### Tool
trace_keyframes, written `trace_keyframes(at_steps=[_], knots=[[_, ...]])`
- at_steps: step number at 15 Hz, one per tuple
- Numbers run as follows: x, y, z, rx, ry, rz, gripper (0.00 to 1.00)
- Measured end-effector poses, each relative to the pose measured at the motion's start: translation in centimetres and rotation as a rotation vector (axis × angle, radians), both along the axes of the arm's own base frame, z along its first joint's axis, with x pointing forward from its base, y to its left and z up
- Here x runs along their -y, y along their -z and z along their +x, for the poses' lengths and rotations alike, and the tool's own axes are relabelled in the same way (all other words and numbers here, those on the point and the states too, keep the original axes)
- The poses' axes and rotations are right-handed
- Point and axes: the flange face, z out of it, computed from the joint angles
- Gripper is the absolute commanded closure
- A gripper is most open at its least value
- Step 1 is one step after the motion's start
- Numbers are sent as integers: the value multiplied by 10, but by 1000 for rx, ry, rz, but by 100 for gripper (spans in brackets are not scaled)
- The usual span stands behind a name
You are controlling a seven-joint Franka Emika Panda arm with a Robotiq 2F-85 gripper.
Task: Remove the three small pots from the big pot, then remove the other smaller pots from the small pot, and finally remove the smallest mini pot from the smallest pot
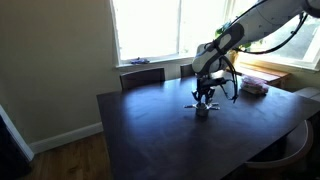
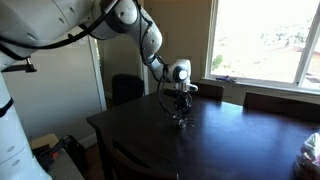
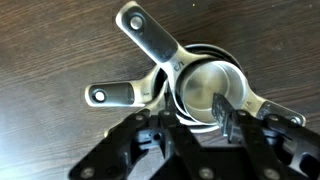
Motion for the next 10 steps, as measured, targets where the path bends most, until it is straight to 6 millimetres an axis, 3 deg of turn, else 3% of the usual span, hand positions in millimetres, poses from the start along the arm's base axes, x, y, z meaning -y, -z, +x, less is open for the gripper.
trace_keyframes(at_steps=[1, 5, 6, 8, 10], knots=[[0, -1, 1, 1, 0, 0, 92], [0, -4, 3, 2, 0, 0, 96], [0, -4, 3, 0, 0, 0, 71], [0, -5, 3, -1, 0, 1, 68], [-1, -6, 4, -2, 0, 1, 57]])
